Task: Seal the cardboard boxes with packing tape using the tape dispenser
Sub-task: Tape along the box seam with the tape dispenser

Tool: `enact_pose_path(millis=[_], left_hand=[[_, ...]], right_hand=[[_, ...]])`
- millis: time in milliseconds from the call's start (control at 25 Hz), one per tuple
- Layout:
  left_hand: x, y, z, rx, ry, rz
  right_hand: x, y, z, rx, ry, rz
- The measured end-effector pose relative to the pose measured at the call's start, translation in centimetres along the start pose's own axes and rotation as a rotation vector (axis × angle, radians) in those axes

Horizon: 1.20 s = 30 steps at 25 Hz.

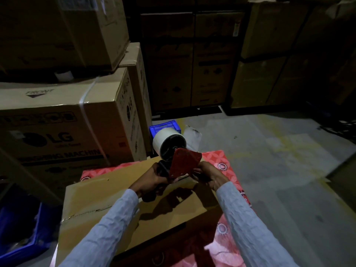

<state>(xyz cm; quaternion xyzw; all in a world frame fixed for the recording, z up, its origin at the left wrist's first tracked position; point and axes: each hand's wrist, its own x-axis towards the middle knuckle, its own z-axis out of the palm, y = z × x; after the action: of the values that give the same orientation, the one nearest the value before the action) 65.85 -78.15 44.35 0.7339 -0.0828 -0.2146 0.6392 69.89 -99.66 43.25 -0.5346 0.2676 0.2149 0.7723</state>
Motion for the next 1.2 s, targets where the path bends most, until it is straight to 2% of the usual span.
enact_pose_path(millis=[80,200,240,400,480,600,720,880,960,1200], left_hand=[[0.2,0.4,0.1,0.022,-0.007,-0.003],[0.6,0.7,0.6,0.081,-0.005,-0.009],[1.0,0.9,0.7,0.108,0.014,-0.03],[2.0,1.9,0.8,0.358,0.104,-0.104],[2.5,1.6,0.9,0.399,0.12,-0.077],[2.5,0.2,1.1,0.406,0.161,-0.071],[2.0,-1.4,0.3,0.388,0.218,-0.109],[0.6,-3.4,-0.8,0.415,0.287,-0.158],[0.0,-4.4,-1.2,0.45,0.305,-0.177],[-0.1,-5.9,-1.2,0.484,0.335,-0.184]], right_hand=[[0.4,-0.4,-0.4,-0.075,0.077,-0.178],[1.2,-1.4,-1.7,-0.36,0.205,-0.562],[1.5,-1.7,-2.1,-0.448,0.252,-0.631],[1.8,-1.3,-3.5,-0.619,0.403,-0.733],[1.8,-0.8,-3.6,-0.633,0.456,-0.792],[3.0,-0.2,-4.4,-0.623,0.501,-0.757],[5.5,-0.5,-7.3,-0.487,0.592,-0.64],[6.2,-0.6,-8.5,-0.38,0.453,-0.478],[6.8,0.0,-8.1,-0.37,0.414,-0.458],[8.4,1.2,-8.0,-0.463,0.468,-0.536]])
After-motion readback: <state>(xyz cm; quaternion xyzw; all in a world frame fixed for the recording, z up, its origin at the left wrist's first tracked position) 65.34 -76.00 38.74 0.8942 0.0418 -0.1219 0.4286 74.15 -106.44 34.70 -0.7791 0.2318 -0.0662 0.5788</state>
